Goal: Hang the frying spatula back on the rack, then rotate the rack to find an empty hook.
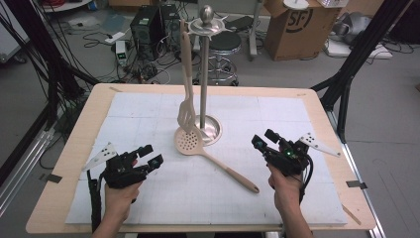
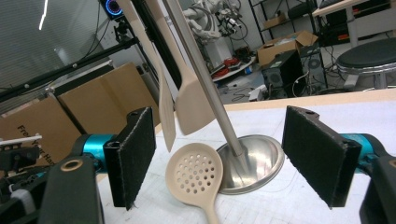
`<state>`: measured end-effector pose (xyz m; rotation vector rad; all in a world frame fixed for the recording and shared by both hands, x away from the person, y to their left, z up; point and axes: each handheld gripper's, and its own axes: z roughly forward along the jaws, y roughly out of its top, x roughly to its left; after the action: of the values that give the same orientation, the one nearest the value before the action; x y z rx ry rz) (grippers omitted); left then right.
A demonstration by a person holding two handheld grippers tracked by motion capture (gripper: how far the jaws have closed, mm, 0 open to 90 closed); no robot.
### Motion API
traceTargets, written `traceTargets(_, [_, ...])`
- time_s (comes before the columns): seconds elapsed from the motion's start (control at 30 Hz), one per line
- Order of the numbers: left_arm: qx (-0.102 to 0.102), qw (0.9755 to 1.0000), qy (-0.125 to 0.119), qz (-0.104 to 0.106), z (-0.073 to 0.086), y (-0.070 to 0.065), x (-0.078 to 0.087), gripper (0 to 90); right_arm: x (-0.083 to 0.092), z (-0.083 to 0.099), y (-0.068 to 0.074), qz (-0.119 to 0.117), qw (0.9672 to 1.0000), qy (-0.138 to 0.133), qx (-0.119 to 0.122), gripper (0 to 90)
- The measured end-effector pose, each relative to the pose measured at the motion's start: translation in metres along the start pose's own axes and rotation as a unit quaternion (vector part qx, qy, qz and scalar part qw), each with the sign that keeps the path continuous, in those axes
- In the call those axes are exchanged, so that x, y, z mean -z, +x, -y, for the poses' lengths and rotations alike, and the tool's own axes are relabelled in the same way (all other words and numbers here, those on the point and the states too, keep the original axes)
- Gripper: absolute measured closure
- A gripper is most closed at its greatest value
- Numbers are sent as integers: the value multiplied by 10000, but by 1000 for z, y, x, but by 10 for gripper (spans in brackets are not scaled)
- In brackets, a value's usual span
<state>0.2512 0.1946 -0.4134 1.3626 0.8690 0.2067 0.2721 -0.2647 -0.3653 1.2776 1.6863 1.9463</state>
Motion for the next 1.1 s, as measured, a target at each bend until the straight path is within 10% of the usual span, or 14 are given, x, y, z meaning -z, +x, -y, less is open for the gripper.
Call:
traceTargets(0.37, [60,9999,23,-78,5,4,2,304,-10,-14,4,-89,9999,-126,16,273])
traceTargets(0.57, [106,9999,33,-111,7,6,3,304,-19,-25,14,-434,9984,-370,21,534])
traceTargets(1.1, [165,9996,12,-207,11,7,8,310,-54,-66,29,-590,9945,-850,-134,885])
